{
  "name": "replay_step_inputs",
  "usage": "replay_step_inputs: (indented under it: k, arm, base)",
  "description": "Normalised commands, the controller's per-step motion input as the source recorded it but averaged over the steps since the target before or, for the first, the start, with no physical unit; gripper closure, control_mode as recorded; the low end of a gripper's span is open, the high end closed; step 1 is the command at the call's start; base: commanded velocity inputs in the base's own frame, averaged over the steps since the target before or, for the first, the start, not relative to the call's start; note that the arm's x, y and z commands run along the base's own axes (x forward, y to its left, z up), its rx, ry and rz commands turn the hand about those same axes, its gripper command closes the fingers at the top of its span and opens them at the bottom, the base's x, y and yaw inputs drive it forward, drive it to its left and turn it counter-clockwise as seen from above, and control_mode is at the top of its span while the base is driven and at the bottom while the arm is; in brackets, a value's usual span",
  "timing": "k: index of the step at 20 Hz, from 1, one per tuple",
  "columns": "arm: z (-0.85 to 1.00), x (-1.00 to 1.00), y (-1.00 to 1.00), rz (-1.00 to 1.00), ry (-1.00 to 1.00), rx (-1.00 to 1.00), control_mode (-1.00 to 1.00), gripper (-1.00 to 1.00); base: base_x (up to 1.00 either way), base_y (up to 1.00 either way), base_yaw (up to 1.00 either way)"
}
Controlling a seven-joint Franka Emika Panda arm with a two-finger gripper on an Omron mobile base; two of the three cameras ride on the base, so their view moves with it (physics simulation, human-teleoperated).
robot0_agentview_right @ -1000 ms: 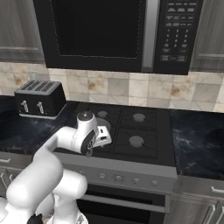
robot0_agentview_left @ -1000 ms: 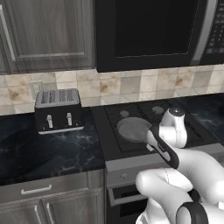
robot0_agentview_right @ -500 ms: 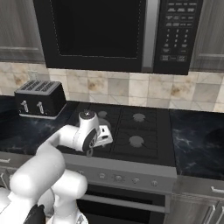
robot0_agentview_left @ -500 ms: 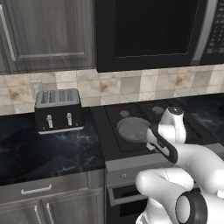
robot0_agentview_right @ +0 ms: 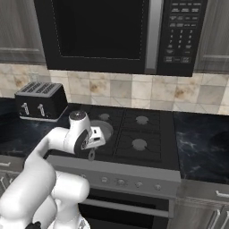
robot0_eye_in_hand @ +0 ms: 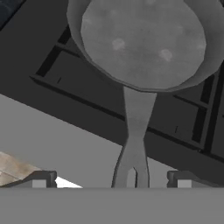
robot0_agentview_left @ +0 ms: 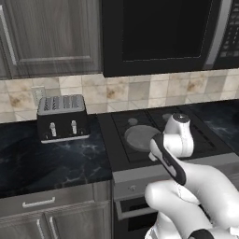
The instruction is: Move the pot and pan from the stove into the sink.
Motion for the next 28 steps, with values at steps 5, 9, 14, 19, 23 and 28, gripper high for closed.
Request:
replay_step_inputs:
  k: [5, 9, 14, 19, 23, 28]
  arm:
    - [0.0, -0.03, 0.08, 0.0, 0.0, 0.0, -1.0, -1.0]
    - [-0.08, 0.03, 0.0, 0.0, -0.01, 0.0, -1.0, -1.0]
    - [-0.4, 0.0, -0.06, 0.0, -0.03, -0.02, -1.0, -1.0]
    - [-0.28, 0.0, -0.01, 0.0, -0.02, -0.03, -1.0, -1.0]
    - [0.0, 0.0, 0.0, 0.0, 0.0, 0.0, -1.0, -1.0]
    - [-0.28, 0.1, 0.0, 0.0, -0.05, -0.01, -1.0, -1.0]
  base:
    - [0.0, 0.0, 0.0]
    - [0.0, 0.0, 0.0]
    - [0.0, 0.0, 0.0]
    - [0.0, 0.0, 0.0]
    - [0.0, 0.0, 0.0]
    - [0.0, 0.0, 0.0]
